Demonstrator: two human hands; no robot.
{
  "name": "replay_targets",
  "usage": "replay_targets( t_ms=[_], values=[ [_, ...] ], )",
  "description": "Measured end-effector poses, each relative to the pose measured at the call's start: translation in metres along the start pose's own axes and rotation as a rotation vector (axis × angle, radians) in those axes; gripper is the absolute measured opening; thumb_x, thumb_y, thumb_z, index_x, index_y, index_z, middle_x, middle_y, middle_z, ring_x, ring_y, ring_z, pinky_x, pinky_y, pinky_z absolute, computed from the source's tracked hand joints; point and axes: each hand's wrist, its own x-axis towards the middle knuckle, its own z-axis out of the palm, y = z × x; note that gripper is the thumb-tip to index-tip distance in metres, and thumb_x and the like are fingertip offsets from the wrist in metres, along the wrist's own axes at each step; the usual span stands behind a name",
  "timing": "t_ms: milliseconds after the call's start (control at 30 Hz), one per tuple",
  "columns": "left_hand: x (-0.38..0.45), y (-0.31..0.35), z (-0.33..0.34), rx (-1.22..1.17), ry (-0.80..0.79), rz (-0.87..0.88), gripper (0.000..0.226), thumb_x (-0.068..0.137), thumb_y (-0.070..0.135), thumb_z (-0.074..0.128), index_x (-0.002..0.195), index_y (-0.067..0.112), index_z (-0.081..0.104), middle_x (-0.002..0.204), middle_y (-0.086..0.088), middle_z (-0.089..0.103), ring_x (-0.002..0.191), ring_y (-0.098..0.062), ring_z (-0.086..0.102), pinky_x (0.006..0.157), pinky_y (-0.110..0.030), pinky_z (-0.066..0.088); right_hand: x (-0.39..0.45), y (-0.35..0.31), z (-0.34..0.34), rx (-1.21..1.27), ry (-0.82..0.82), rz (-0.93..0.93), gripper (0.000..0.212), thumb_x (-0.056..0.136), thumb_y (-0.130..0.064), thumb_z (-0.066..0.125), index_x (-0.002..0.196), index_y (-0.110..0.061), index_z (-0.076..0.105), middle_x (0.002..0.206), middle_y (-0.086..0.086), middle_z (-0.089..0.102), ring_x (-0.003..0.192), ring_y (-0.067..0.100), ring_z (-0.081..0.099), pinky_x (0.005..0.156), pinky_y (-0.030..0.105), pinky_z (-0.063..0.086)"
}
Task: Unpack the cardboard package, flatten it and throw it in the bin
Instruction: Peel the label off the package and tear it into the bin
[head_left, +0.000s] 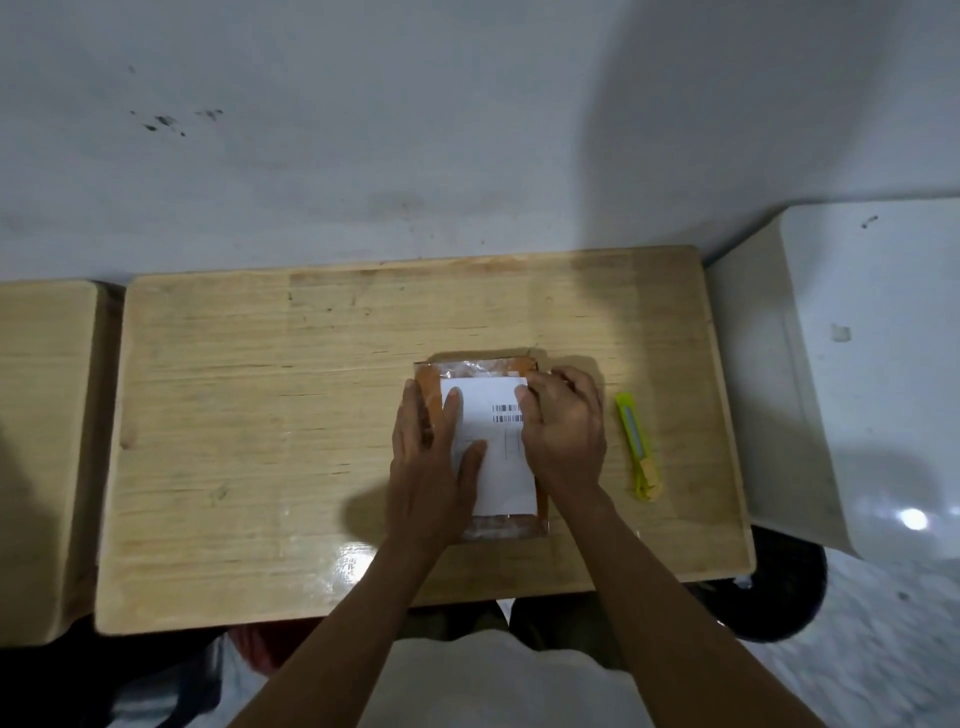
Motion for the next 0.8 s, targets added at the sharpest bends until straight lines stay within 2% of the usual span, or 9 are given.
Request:
replay_targets(
  t_ms=[300, 433, 633, 800],
  values=[
    [0.000, 0.000, 0.004, -0.010, 0.014, -0.022, 0.066, 0.096, 0.053, 0.041, 0.155, 0.025, 0.029, 0.166, -0.015, -0.002, 0.150, -0.037, 0.017, 0.110, -0.041, 0.030, 0.009, -0.002, -0.001, 0.016, -0.036, -0.005, 0.015, 0.093, -0.025, 0.060, 0.098, -0.019, 0.072, 0.127, 0.004, 0.056, 0.120, 0.024, 0.051, 0.077, 0.030, 0.037],
    [0.000, 0.001, 0.004, -0.004, 0.016, -0.038, 0.066, 0.096, 0.052, 0.044, 0.155, 0.024, 0.030, 0.166, -0.015, -0.001, 0.149, -0.038, 0.019, 0.108, -0.039, 0.030, 0.016, -0.008, -0.003, -0.005, -0.063, -0.004, 0.011, 0.092, -0.017, 0.059, 0.093, -0.013, 0.069, 0.129, 0.003, 0.053, 0.122, 0.024, 0.048, 0.074, 0.031, 0.040],
    [-0.002, 0.002, 0.005, -0.016, 0.029, -0.037, 0.066, 0.097, 0.048, 0.046, 0.156, 0.025, 0.028, 0.166, -0.016, 0.000, 0.149, -0.038, 0.019, 0.109, -0.041, 0.030, 0.020, -0.011, -0.002, -0.152, -0.179, -0.061, 0.013, 0.092, -0.009, 0.053, 0.103, -0.008, 0.060, 0.131, 0.003, 0.047, 0.120, 0.025, 0.047, 0.078, 0.035, 0.045],
    [-0.001, 0.004, 0.003, -0.030, 0.025, -0.047, 0.066, 0.098, 0.048, 0.045, 0.156, 0.025, 0.027, 0.166, -0.014, -0.002, 0.151, -0.035, 0.015, 0.111, -0.037, 0.025, 0.009, -0.008, -0.002, -0.027, -0.049, -0.102, 0.015, 0.097, -0.016, 0.050, 0.106, -0.009, 0.059, 0.116, 0.007, 0.057, 0.111, 0.027, 0.053, 0.075, 0.035, 0.047]
  ],
)
